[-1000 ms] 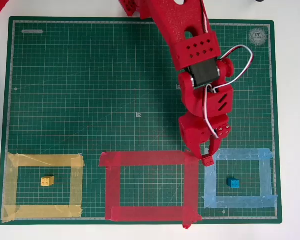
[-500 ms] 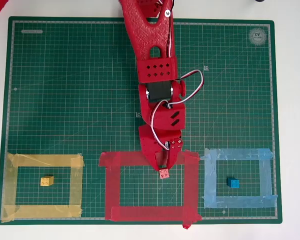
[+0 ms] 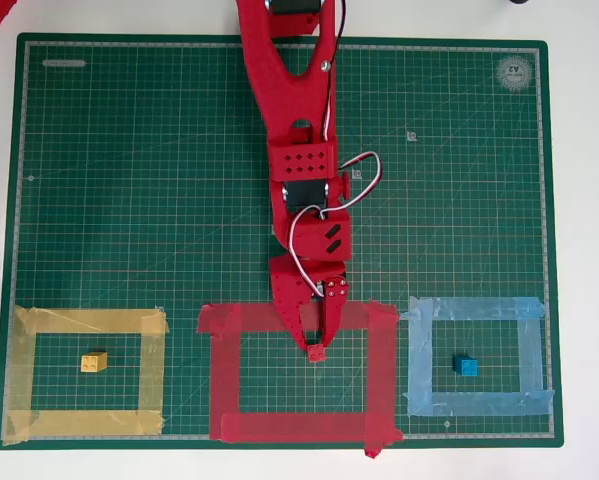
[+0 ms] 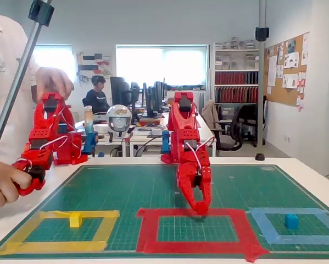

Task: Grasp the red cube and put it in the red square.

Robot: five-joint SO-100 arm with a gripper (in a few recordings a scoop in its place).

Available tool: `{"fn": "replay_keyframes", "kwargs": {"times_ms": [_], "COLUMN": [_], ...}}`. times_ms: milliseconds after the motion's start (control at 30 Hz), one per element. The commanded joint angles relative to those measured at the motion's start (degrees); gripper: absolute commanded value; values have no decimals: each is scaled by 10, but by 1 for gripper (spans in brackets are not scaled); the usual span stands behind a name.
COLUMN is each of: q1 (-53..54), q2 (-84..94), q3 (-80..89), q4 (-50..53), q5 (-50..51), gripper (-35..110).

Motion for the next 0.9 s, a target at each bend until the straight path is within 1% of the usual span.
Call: {"fn": "replay_keyframes", "kwargs": {"times_ms": [0,533,867], "q1": [4,34,36], "q2": [4,-85,-93], "q3": [-11,-116,-124], "q4": [-34,-34,-34], "q5": [-15,-15,-15], "gripper": [1,1,1]}}
